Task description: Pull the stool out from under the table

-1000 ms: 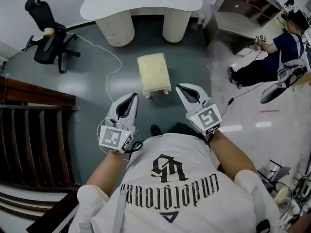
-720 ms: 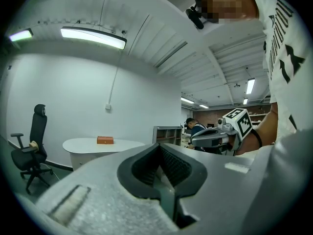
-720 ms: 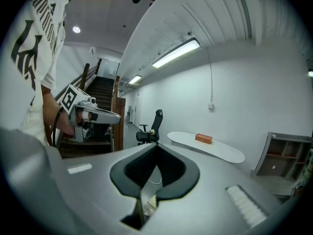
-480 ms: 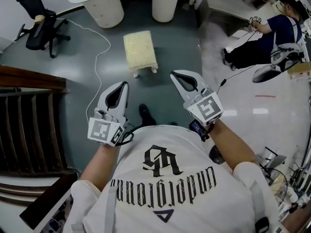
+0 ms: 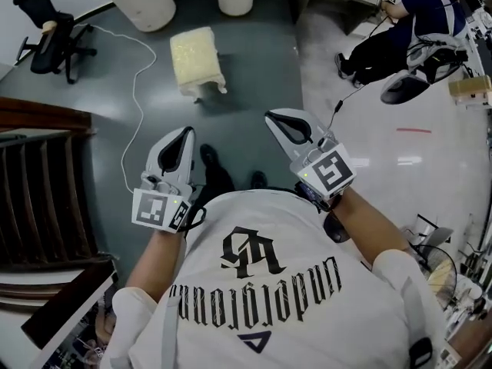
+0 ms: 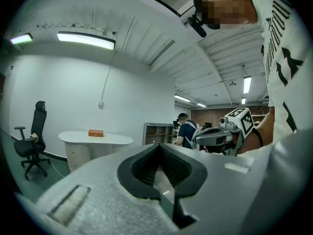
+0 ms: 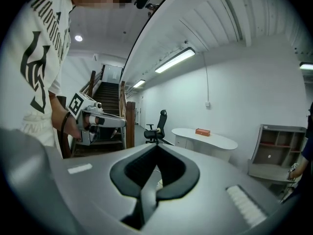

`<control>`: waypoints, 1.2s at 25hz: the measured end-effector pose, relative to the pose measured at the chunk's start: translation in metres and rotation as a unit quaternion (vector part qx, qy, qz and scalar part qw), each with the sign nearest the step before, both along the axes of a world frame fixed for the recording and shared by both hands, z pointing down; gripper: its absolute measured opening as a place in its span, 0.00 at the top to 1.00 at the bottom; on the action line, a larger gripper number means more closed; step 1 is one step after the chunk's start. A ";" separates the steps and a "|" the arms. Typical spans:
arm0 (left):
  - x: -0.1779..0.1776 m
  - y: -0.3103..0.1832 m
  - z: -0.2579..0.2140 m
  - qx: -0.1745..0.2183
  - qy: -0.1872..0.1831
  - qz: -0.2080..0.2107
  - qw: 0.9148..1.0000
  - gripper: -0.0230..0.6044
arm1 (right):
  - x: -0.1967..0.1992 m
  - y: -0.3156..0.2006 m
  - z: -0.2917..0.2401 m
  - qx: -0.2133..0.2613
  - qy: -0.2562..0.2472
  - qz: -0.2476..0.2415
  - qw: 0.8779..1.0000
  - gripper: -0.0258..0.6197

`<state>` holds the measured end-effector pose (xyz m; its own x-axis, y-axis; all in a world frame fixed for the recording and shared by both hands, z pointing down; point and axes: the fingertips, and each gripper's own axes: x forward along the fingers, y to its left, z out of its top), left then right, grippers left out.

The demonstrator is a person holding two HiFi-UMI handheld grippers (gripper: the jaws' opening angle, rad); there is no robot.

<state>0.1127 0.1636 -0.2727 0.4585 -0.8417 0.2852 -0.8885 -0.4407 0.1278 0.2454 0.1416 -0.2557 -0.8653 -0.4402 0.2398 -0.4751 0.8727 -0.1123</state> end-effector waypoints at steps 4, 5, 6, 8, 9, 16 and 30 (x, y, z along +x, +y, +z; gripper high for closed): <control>0.031 0.024 0.001 -0.006 -0.005 -0.012 1.000 0.95 | 0.034 0.029 0.000 0.007 -0.001 -0.020 1.000 0.96; 0.037 0.028 0.001 -0.007 -0.006 -0.017 1.000 0.95 | 0.041 0.034 0.000 0.008 -0.003 -0.024 1.000 0.96; 0.044 0.032 0.002 -0.008 -0.006 -0.020 1.000 0.95 | 0.048 0.039 0.000 0.008 -0.006 -0.027 1.000 0.96; 0.056 0.040 0.002 -0.010 -0.007 -0.026 1.000 0.95 | 0.059 0.048 0.000 0.006 -0.011 -0.030 0.999 0.96; 0.059 0.043 0.001 -0.009 -0.009 -0.028 1.000 0.95 | 0.063 0.051 -0.001 0.007 -0.012 -0.031 0.999 0.96; 0.069 0.058 -0.007 -0.001 -0.015 -0.040 0.999 0.95 | 0.071 0.069 -0.006 0.016 -0.018 -0.039 0.999 0.96; 0.049 0.103 -0.017 0.006 -0.018 -0.087 0.996 0.95 | 0.036 0.108 -0.006 -0.010 -0.044 -0.072 0.996 0.96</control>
<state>0.1619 0.2667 -0.2901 0.2959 -0.9107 0.2881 -0.9552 -0.2818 0.0902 0.2814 0.2493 -0.2614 -0.9373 -0.3052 0.1683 -0.3322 0.9284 -0.1664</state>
